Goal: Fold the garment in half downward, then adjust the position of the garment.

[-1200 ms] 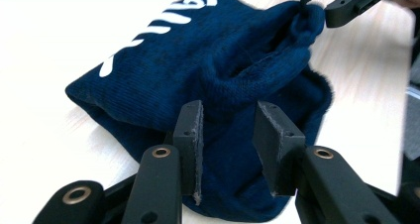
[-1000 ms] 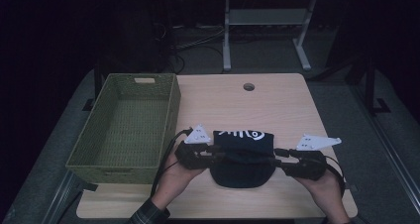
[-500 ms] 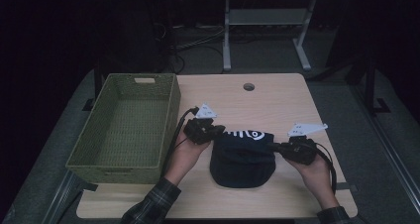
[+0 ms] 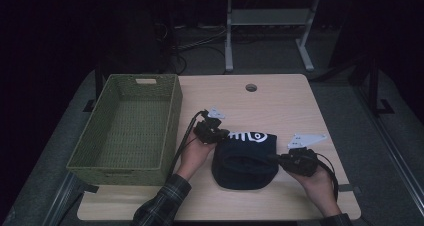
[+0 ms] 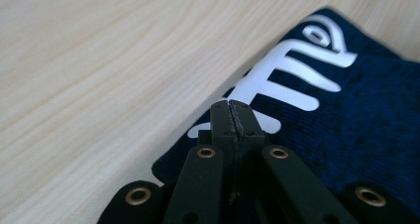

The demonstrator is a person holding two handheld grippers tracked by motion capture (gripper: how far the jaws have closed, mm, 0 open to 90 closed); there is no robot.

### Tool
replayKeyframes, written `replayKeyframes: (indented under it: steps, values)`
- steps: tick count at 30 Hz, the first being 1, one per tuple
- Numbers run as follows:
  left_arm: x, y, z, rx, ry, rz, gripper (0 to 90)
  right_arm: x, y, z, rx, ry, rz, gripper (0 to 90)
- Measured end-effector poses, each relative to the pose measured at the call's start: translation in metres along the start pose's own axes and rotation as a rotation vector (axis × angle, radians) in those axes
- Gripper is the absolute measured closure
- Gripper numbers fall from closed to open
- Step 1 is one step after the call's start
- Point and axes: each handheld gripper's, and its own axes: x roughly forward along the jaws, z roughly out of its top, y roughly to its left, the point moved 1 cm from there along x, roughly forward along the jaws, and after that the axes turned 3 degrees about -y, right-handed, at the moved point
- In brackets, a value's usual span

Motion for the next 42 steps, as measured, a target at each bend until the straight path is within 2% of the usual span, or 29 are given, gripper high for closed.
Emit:
replayKeyframes:
  steps: [6,10,13,16,20,23,24,25,26,27,29,30,31,32,33,34,37,38,40,41,42]
  values:
    - [0.011,-0.001,-0.006,-0.001,0.025,-0.004,89.9,0.009,0.009,-0.015,-0.003,0.05,0.025,90.0]
    - [0.019,0.001,-0.008,0.024,0.058,0.021,90.0,0.013,0.014,-0.021,0.0,0.073,0.03,90.0]
    - [0.027,0.005,-0.01,0.013,0.061,0.002,90.0,0.019,0.019,-0.026,-0.009,0.093,0.047,90.0]
    - [0.032,0.005,-0.009,0.018,0.064,-0.006,90.0,0.02,0.022,-0.027,-0.014,0.094,0.054,90.0]
    - [0.037,0.004,-0.004,0.03,0.077,-0.011,90.0,0.024,0.033,-0.028,-0.012,0.101,0.091,90.0]
    - [0.039,0.003,0.0,0.041,0.08,-0.012,90.0,0.028,0.045,-0.026,-0.055,0.111,0.111,90.0]
    - [0.038,0.002,0.001,0.042,0.076,-0.012,90.0,0.028,0.045,-0.026,-0.055,0.111,0.111,90.0]
    - [0.034,0.001,0.002,0.038,0.067,-0.009,90.0,0.028,0.049,-0.023,-0.084,0.107,0.112,90.0]
    - [0.027,0.0,0.004,0.034,0.051,-0.006,90.0,0.026,0.049,-0.022,-0.092,0.1,0.107,90.0]
    - [0.027,0.0,0.004,0.034,0.051,-0.006,90.0,0.026,0.049,-0.022,-0.092,0.1,0.107,90.0]
    - [0.015,-0.003,0.005,0.035,0.026,-0.016,89.9,0.022,0.047,-0.017,-0.079,0.064,0.111,90.0]
    - [0.003,-0.008,0.005,0.037,0.006,-0.03,89.9,0.016,0.042,-0.01,-0.08,0.034,0.082,90.0]
    - [0.003,-0.008,0.005,0.037,0.006,-0.03,89.9,0.015,0.039,-0.008,-0.088,0.022,0.072,90.0]
    - [-0.01,-0.015,0.002,0.048,-0.017,-0.044,89.9,0.014,0.036,-0.006,-0.084,0.007,0.06,90.0]
    - [-0.01,-0.015,0.002,0.048,-0.017,-0.044,89.9,0.014,0.036,-0.006,-0.084,0.007,0.06,90.0]
    - [-0.017,-0.021,-0.001,0.057,-0.028,-0.045,89.9,0.012,0.032,-0.003,-0.084,-0.006,0.043,90.0]
    - [-0.032,-0.038,-0.01,0.094,-0.029,-0.04,89.9,0.008,0.015,0.002,-0.063,-0.037,-0.019,90.0]
    - [-0.038,-0.046,-0.018,0.108,-0.022,-0.047,89.9,0.008,0.002,0.004,-0.04,-0.042,-0.062,90.0]
    - [-0.038,-0.053,-0.027,0.136,0.01,-0.031,89.9,0.011,-0.009,0.003,-0.026,-0.024,-0.098,90.0]
    - [-0.038,-0.053,-0.027,0.136,0.01,-0.031,89.9,0.011,-0.009,0.003,-0.026,-0.024,-0.098,90.0]
    - [-0.036,-0.054,-0.033,0.137,0.025,-0.031,90.0,0.018,-0.021,-0.001,0.004,0.0,-0.117,90.0]
